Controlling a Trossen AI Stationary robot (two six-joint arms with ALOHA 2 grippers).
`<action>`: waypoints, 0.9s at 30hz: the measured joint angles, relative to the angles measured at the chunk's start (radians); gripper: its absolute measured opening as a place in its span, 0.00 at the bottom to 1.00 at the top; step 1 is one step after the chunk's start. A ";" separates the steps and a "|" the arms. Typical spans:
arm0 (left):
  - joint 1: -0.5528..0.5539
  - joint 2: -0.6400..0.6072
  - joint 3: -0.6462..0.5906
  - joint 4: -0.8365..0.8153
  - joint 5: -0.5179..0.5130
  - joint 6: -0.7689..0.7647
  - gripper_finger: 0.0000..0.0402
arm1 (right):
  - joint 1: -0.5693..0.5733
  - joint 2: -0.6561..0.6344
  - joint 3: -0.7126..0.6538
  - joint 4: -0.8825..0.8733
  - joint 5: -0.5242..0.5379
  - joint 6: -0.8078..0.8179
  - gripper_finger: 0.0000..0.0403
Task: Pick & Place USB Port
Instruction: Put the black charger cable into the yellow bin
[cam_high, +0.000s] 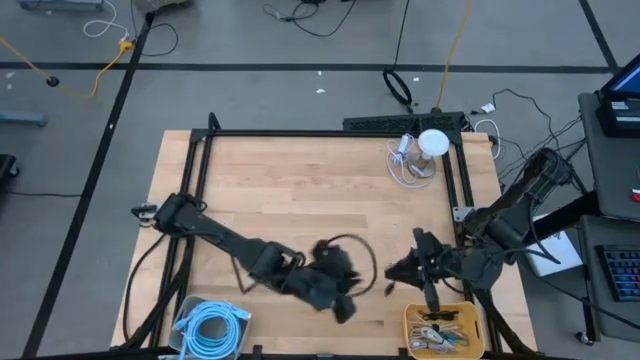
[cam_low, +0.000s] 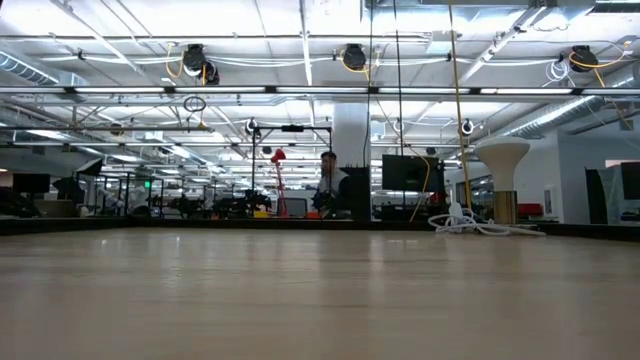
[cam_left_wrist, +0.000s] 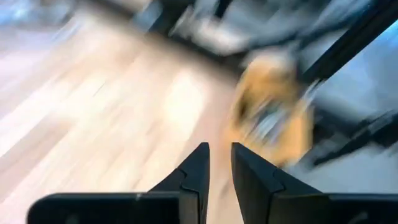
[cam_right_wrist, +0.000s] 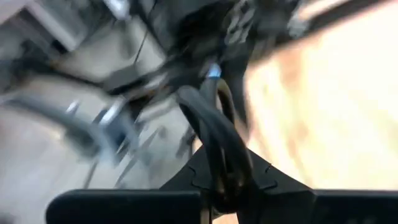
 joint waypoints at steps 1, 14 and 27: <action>-0.008 -0.007 0.000 -0.099 -0.017 -0.045 0.17 | 0.006 -0.004 0.001 -0.035 -0.047 0.023 0.05; -0.074 -0.073 -0.001 -0.656 -0.151 -0.379 0.18 | 0.197 0.095 0.002 -0.725 -0.675 0.331 0.05; -0.045 -0.071 -0.001 -0.656 -0.154 -0.392 0.18 | 0.320 0.456 0.217 -0.771 -0.856 0.185 0.05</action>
